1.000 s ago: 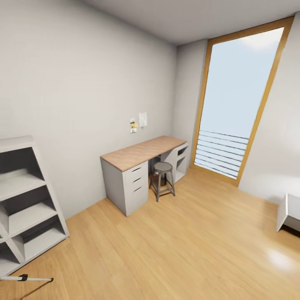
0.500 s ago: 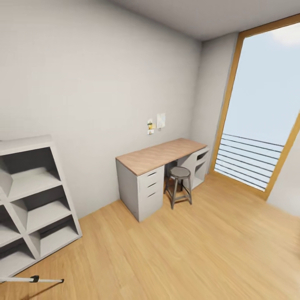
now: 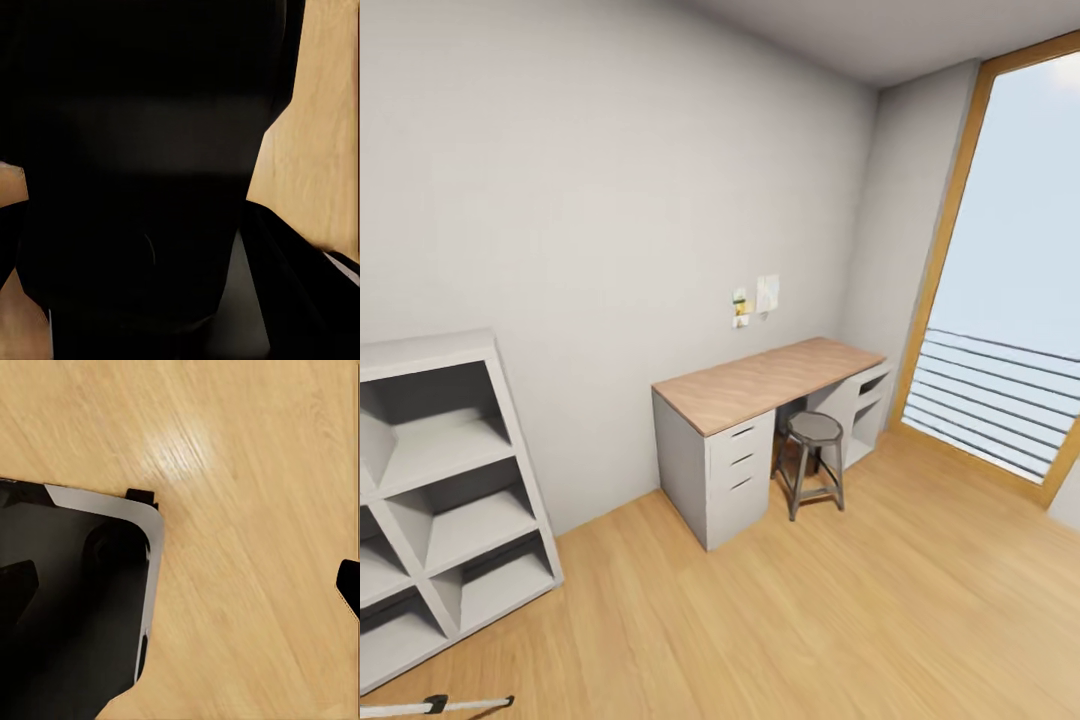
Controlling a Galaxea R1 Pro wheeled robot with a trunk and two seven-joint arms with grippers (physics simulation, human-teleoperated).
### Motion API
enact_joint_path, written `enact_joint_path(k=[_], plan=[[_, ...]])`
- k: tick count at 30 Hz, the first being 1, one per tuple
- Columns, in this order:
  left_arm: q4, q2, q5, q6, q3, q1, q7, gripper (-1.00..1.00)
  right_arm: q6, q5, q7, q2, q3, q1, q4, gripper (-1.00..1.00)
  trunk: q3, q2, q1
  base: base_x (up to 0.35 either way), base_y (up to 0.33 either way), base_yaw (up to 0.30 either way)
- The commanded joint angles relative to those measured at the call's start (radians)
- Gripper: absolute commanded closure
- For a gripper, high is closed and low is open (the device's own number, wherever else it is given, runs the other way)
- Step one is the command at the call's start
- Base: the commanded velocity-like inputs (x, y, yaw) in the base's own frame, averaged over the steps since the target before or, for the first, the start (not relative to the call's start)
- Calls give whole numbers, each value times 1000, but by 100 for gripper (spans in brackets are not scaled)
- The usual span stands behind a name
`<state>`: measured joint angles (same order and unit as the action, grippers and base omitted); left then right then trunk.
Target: Attach the digital camera to the camera tripod in the bedroom.
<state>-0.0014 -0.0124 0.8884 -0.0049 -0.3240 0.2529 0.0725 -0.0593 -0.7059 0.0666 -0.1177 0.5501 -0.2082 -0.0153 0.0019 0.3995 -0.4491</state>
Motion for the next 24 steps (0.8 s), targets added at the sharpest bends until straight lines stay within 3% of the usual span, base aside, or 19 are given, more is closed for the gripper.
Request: enact_joint_path(k=[1,24], plan=[[0,0,6,1,-9,0,1,100,-3,-6,2,-1,8,0,-2,-100,0,1,-1,320,0,5],[0,0,3,5,-10,0,1,100,-1,-5,4,-1,9,0,-2,-100,0,1,-1,320,0,1]])
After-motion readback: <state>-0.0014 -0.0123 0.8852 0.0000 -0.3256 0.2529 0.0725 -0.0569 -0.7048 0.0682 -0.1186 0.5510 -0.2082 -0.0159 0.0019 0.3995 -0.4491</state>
